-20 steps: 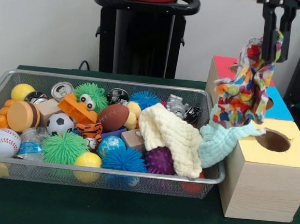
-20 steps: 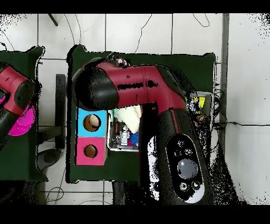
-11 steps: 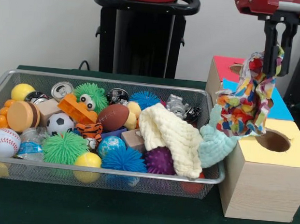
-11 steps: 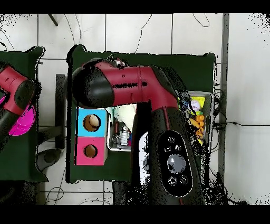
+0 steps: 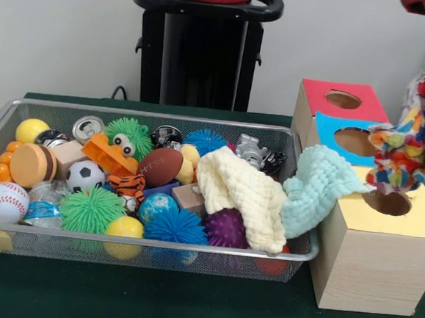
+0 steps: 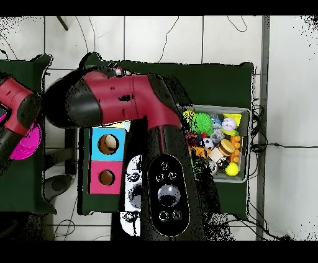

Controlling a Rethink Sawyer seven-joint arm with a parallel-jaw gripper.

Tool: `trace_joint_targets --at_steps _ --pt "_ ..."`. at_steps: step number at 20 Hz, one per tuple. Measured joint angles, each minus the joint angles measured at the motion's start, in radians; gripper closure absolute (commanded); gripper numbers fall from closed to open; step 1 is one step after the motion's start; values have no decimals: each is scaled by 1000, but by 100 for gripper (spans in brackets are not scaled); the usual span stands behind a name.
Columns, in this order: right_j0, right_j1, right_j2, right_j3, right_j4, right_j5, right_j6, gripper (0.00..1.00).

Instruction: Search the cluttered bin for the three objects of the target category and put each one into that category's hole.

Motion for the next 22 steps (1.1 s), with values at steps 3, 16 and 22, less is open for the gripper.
trace_joint_targets --at_steps 3,16,22 --pt "32 12 -19 -28 17 0 22 100" --pt "46 55 -68 -39 56 0 24 100" --pt "46 72 -88 -39 61 0 24 100"
